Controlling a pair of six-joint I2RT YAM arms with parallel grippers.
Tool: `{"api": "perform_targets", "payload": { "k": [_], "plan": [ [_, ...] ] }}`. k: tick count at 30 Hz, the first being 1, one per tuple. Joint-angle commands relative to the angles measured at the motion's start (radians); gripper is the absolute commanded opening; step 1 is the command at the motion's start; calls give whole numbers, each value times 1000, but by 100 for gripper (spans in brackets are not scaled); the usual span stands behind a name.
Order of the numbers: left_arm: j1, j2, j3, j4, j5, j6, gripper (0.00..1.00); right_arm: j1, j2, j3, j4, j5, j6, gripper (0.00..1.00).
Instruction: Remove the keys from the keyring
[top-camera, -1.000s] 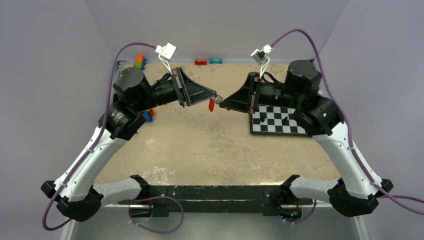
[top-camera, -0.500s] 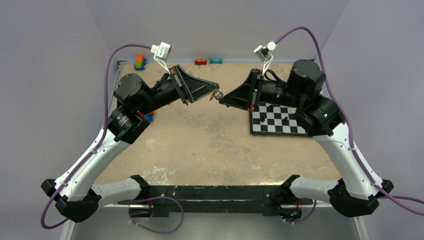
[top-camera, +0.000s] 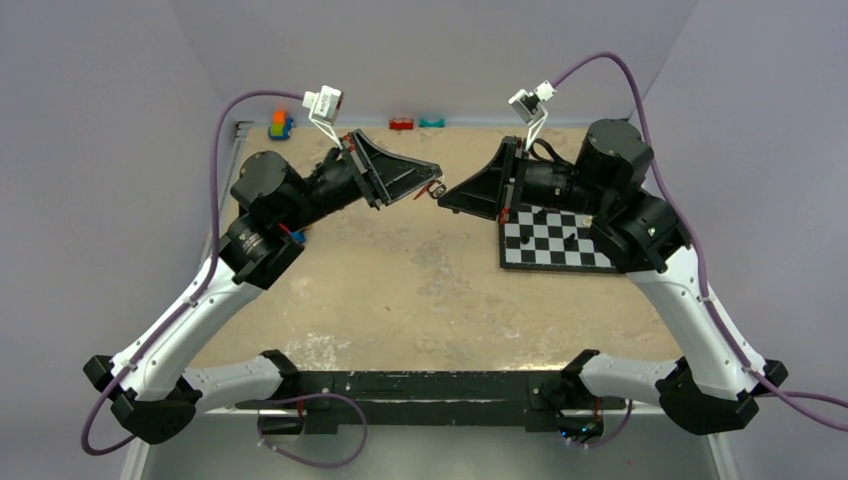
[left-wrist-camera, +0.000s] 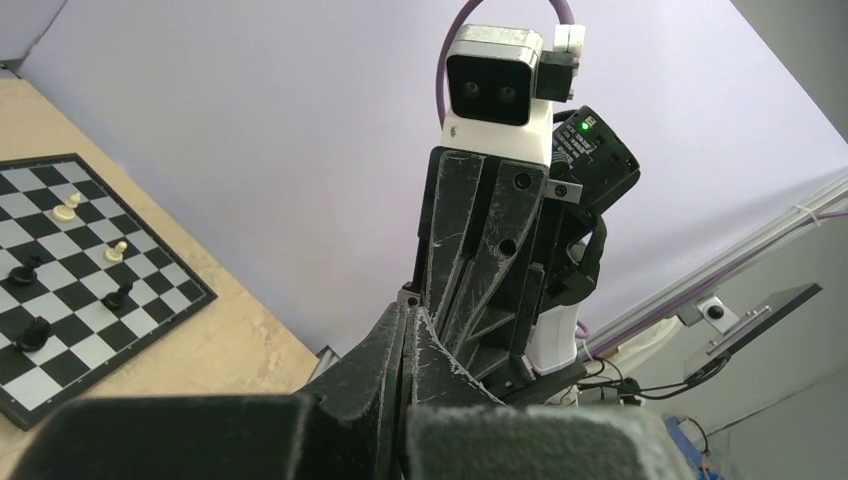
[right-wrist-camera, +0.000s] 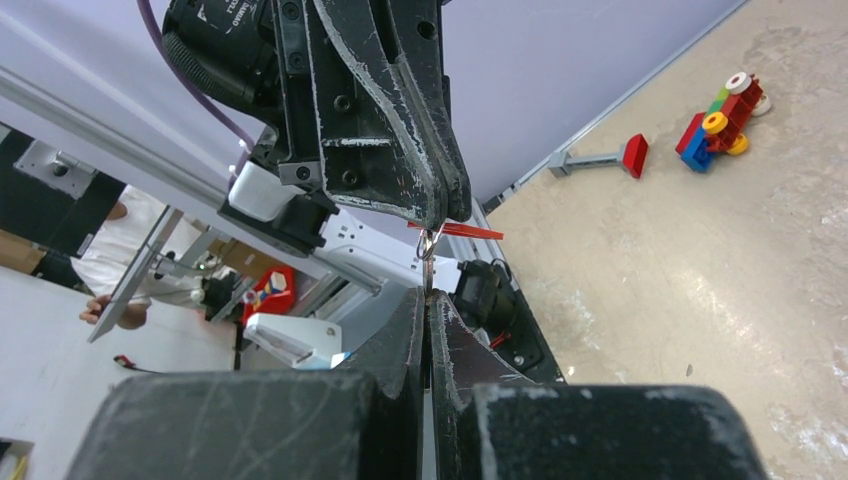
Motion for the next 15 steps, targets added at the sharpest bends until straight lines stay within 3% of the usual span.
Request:
{"api": "perform_targets", "payload": {
  "k": [1, 12, 15],
  "plan": [
    [1, 1, -9, 45, -58, -4, 0, 15, -15, 4, 26, -56, 7, 0],
    [2, -10, -14, 42, -53, 10, 0, 15, -11, 7, 19, -55, 4, 0],
    [1, -10, -5, 26, -50, 21, 17, 16, -11, 8, 16, -55, 4, 0]
  ]
}}
